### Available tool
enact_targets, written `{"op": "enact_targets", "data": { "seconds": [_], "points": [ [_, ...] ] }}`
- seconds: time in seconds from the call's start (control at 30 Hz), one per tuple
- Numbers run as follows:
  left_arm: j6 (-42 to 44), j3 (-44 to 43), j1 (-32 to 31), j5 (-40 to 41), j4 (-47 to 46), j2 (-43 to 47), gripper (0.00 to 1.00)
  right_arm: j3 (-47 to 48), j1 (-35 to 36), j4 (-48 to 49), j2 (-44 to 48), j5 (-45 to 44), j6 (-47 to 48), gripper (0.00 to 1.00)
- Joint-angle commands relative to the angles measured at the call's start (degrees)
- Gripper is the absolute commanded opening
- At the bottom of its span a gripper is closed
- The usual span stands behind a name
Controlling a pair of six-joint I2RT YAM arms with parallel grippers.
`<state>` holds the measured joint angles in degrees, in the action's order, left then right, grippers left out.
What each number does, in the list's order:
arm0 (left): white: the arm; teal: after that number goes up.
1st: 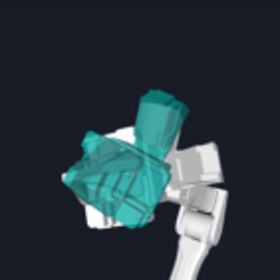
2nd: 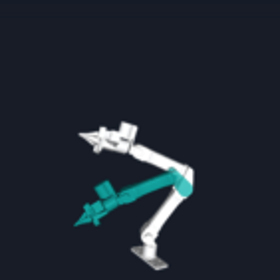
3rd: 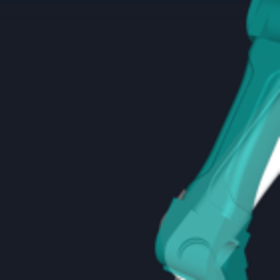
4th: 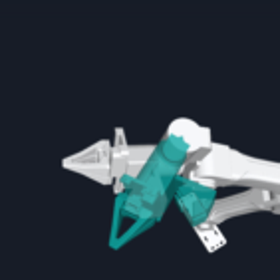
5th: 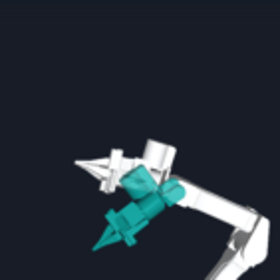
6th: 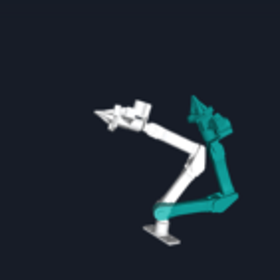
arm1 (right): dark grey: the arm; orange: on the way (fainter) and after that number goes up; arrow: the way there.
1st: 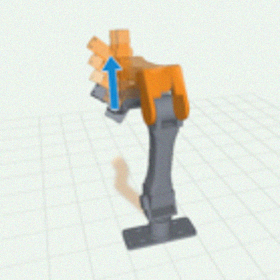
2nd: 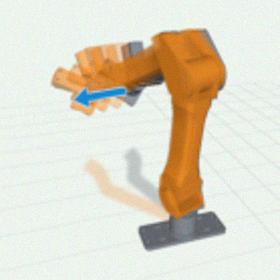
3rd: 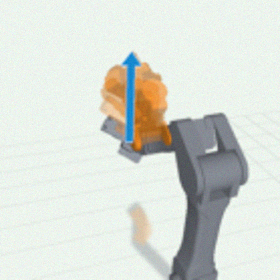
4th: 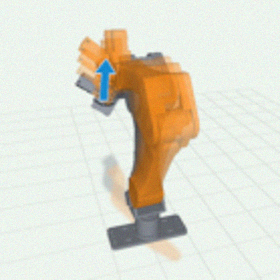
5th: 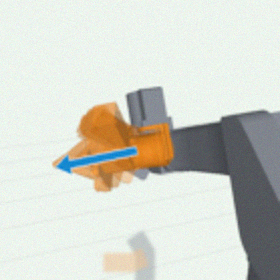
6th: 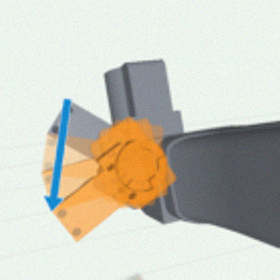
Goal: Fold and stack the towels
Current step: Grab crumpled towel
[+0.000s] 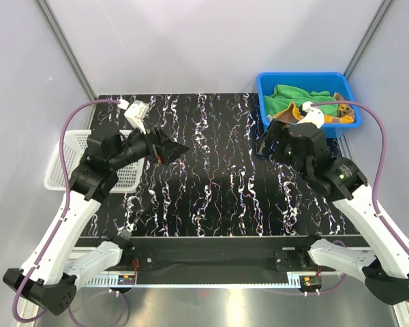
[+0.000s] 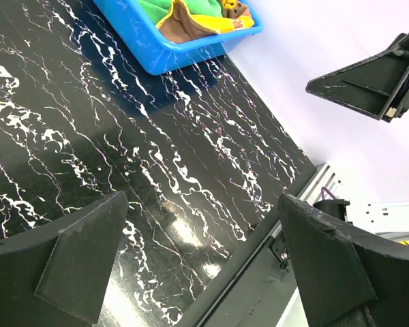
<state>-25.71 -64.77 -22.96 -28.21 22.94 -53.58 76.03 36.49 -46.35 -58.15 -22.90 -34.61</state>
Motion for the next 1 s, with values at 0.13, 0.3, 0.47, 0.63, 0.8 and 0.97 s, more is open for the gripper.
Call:
{"op": "enact_targets", "data": {
  "seconds": [0.13, 0.3, 0.47, 0.63, 0.8, 0.97],
  "points": [
    [1.63, -0.97, 0.02, 0.70, -3.43, -0.20, 0.99, 2.28, 0.34, 0.56, -2.57, -2.86, 3.83, 1.00],
    [0.58, 0.08, 0.11, 0.96, -3.60, -2.05, 0.99, 7.54, -6.66, 2.57, -13.19, -4.92, 11.83, 1.00],
    [1.63, 0.52, 0.11, 0.96, -1.41, -3.11, 0.99, 16.95, -26.10, 5.65, -27.96, 6.55, 15.79, 0.92],
    [2.69, 0.35, 0.11, 2.54, 0.79, -3.28, 0.99, 24.24, -35.42, 7.76, -41.74, 13.91, 20.10, 0.71],
    [1.99, 2.10, 0.11, 1.67, -1.31, -4.25, 0.99, 39.32, -40.35, 9.16, -55.47, 12.35, 27.12, 0.65],
    [1.72, 1.76, 0.11, -0.09, -1.76, -7.23, 0.99, 56.75, -43.78, 4.78, -72.26, 7.69, 30.12, 0.63]
  ]
}}
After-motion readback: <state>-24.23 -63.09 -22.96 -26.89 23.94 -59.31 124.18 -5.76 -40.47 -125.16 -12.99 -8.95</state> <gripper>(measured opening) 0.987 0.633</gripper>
